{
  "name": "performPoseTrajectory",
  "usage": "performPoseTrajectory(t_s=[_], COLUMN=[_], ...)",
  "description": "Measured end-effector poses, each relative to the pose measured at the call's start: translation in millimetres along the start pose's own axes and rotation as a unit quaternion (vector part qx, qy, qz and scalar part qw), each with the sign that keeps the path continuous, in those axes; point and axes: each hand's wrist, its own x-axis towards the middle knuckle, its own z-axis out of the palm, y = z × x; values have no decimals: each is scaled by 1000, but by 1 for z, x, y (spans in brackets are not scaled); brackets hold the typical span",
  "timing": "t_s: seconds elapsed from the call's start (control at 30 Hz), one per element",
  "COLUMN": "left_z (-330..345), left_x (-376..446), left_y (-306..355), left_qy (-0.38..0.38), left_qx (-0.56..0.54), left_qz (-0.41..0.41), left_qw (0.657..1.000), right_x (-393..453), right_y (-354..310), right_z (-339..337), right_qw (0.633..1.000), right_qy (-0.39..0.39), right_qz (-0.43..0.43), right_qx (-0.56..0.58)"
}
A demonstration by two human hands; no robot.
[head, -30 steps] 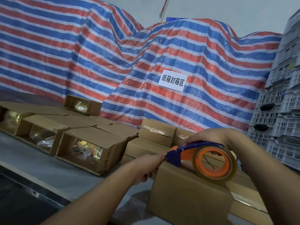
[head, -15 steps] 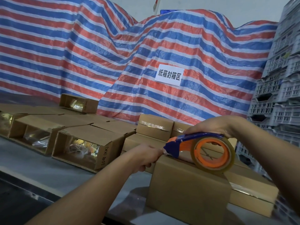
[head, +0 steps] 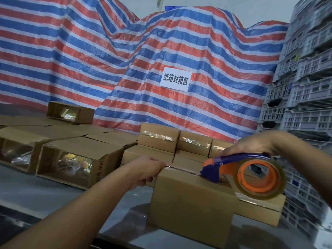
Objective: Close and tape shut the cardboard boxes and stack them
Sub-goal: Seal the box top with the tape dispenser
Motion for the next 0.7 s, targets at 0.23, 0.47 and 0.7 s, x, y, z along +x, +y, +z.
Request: performPoseTrajectory(t_s=[0.23, 0.47, 0.7], left_z=[2, 49, 48], left_x=[-7, -27, -27], left_y=[27, 19, 14], left_qy=[122, 42, 56], left_qx=[210, 461, 485], left_qz=[97, 284, 299], left_qw=[965, 840, 820], right_x=[8, 14, 3], right_y=[3, 18, 58], right_z=[2, 5, -8], right_qw=[1000, 999, 993], right_qy=[21, 8, -23], right_qz=[-5, -13, -60], right_qx=[-12, 50, 102])
